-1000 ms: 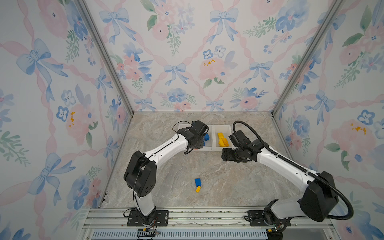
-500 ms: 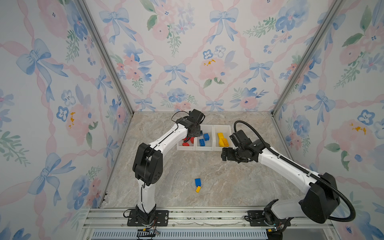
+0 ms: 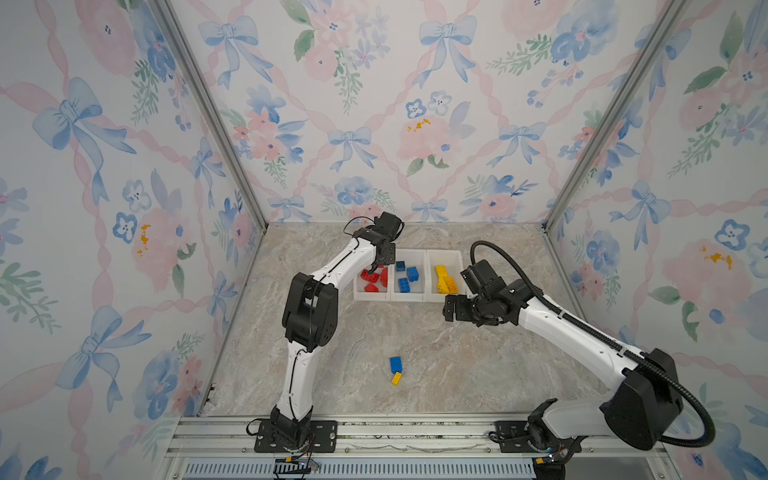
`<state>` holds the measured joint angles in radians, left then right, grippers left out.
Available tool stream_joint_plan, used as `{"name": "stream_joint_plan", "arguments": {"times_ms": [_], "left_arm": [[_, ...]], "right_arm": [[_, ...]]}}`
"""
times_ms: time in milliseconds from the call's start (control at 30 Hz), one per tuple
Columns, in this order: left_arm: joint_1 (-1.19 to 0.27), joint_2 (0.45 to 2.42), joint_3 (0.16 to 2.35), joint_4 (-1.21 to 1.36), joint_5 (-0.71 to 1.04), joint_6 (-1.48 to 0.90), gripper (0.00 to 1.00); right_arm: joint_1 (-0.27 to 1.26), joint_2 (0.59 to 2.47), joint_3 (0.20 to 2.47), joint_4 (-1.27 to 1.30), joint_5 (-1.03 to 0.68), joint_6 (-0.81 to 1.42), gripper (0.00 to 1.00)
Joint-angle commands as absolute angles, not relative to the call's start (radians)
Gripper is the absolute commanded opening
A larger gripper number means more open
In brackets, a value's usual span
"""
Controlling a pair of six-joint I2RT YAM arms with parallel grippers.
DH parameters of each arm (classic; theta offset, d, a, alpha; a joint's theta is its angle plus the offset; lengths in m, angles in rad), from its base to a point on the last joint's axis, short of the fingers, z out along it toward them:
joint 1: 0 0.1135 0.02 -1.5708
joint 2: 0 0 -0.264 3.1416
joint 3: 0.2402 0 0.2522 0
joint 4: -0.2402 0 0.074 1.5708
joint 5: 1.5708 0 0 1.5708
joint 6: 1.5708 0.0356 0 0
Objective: Sort the legos into containers by color
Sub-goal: 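Lift the red brick and carry it over the red compartment with the left gripper, then open the left gripper to drop the red brick into the compartment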
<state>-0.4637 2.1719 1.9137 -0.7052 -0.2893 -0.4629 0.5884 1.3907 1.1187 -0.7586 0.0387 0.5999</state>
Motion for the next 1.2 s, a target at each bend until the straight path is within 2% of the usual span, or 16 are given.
{"name": "stream_joint_plan", "arguments": {"times_ms": [0, 67, 267, 367, 767, 1167], "left_arm": [[-0.452, 2.211, 1.961, -0.716, -0.307, -0.439, 0.28], [-0.449, 2.221, 1.974, -0.718, -0.309, -0.437, 0.33], [-0.449, 2.235, 1.980, -0.717, -0.311, -0.442, 0.59], [-0.450, 2.229, 1.977, -0.717, -0.308, -0.452, 0.66], [-0.496, 2.126, 1.863, -0.715, -0.299, -0.490, 0.73], [-0.580, 1.899, 1.611, -0.711, -0.373, -0.580, 0.78]], "right_arm": [[0.577, 1.390, 1.111, -0.766, 0.056, 0.618, 1.00], [0.577, 1.401, 1.116, -0.761, 0.054, 0.618, 1.00], [0.577, 1.437, 1.143, -0.755, 0.042, 0.611, 1.00], [0.577, 1.452, 1.158, -0.756, 0.035, 0.602, 1.00], [0.577, 1.459, 1.157, -0.753, 0.012, 0.584, 1.00], [0.597, 1.414, 1.128, -0.765, 0.020, 0.586, 1.00]]}}
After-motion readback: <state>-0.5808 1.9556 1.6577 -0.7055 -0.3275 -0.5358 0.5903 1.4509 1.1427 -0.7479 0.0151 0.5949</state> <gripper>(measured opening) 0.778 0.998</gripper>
